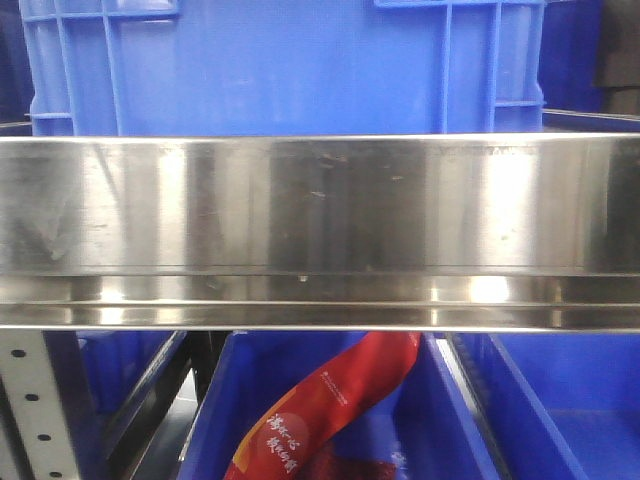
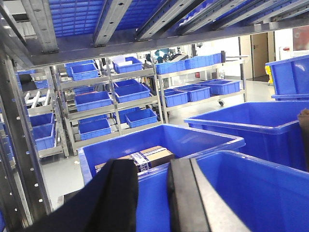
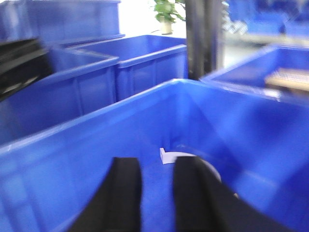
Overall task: Grab PVC pipe and place in blue bin
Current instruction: 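Open both grippers to release the PVC piece inside the bin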
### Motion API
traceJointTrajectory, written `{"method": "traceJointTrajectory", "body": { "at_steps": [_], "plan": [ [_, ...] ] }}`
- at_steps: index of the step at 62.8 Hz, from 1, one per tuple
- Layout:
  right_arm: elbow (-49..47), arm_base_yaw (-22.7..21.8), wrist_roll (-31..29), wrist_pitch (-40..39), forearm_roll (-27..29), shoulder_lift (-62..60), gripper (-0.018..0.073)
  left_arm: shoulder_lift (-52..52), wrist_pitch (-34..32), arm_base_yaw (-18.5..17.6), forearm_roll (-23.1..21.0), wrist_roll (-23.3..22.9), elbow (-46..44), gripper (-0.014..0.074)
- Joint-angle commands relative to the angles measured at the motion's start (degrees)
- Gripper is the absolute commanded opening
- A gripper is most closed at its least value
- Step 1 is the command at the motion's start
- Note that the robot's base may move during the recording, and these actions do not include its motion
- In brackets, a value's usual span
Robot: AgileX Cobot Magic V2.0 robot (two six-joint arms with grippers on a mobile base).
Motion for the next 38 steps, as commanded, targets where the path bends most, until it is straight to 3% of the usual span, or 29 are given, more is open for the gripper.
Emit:
{"method": "traceJointTrajectory", "body": {
  "at_steps": [1,16,26,32,38],
  "plan": [
    [-0.54,0.02,-1.72,0.28,0.08,-1.54,0.0009,-0.62,-0.82,0.13,0.07,0.01,-0.69,0.013],
    [-0.54,0.02,-1.72,-0.6,-0.85,-3.61,-0.0027,-2.99,-0.54,0.13,0.89,0.01,-0.69,0.013],
    [-0.44,0.02,-1.72,-0.85,-1.88,-5.26,-0.0092,-5.81,3.86,0.02,0.89,0.01,-0.69,0.0107],
    [-0.44,0.02,-1.72,-0.33,-2.77,-6.3,-0.0169,-7.4,7.36,0.02,0.89,0.01,-0.69,0.0032],
    [-0.44,0.02,-1.72,-0.28,-2.77,-6.66,-0.0169,-8.72,9.45,0.02,0.89,0.01,-0.69,-0.0101]
  ]
}}
